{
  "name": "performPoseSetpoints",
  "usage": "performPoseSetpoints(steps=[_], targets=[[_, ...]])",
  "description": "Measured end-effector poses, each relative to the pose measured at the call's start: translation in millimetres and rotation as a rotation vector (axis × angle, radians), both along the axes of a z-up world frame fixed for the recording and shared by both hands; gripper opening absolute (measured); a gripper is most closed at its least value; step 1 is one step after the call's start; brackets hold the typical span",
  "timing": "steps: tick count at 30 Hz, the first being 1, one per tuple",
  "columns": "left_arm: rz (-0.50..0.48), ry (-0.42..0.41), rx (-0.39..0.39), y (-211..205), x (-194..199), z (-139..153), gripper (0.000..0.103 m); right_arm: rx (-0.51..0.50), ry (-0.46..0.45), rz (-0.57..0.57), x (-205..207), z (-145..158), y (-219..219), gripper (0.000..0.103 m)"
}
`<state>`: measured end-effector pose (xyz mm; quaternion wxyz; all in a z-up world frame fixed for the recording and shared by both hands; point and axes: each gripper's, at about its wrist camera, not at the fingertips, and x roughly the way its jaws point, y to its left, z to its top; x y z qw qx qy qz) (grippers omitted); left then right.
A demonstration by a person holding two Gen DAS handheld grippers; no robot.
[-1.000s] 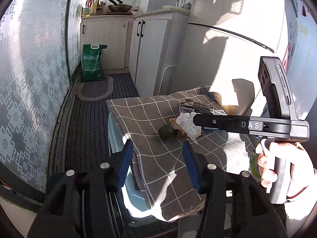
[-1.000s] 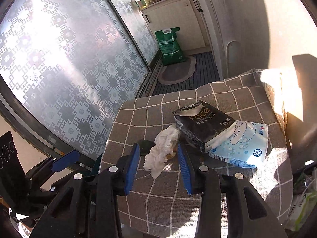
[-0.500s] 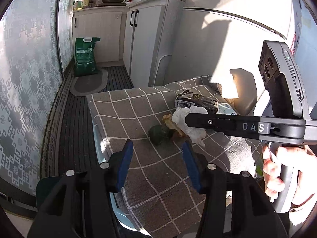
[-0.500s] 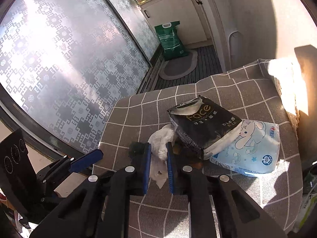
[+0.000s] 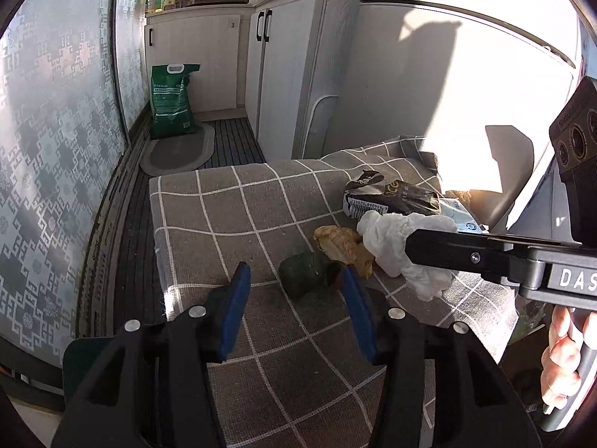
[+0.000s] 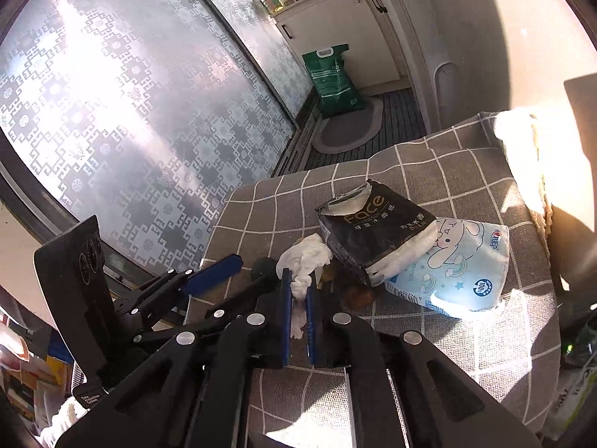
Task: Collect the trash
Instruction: 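Lift the tissue with the right tool while the left tool grasps the white plastic bag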
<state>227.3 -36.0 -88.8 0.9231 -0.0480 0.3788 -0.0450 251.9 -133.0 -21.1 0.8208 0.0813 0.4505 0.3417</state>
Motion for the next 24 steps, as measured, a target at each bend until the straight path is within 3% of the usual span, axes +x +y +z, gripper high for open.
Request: performPoseSetpoints(steps=[14, 17, 24], targets=[[0.044, 0.017, -0.1, 5, 15, -5, 0.046, 0.005, -0.05, 0.043, -18, 16, -14, 0.006], [0.034, 0.025, -0.072, -1, 16, -4, 0.046, 0.012, -0.057, 0.032, -19, 18, -21, 0.006], [0.03, 0.013, -0.011, -9, 15, -1, 0.032, 0.011, -0.067, 0.018, -20, 20, -27, 0.006]])
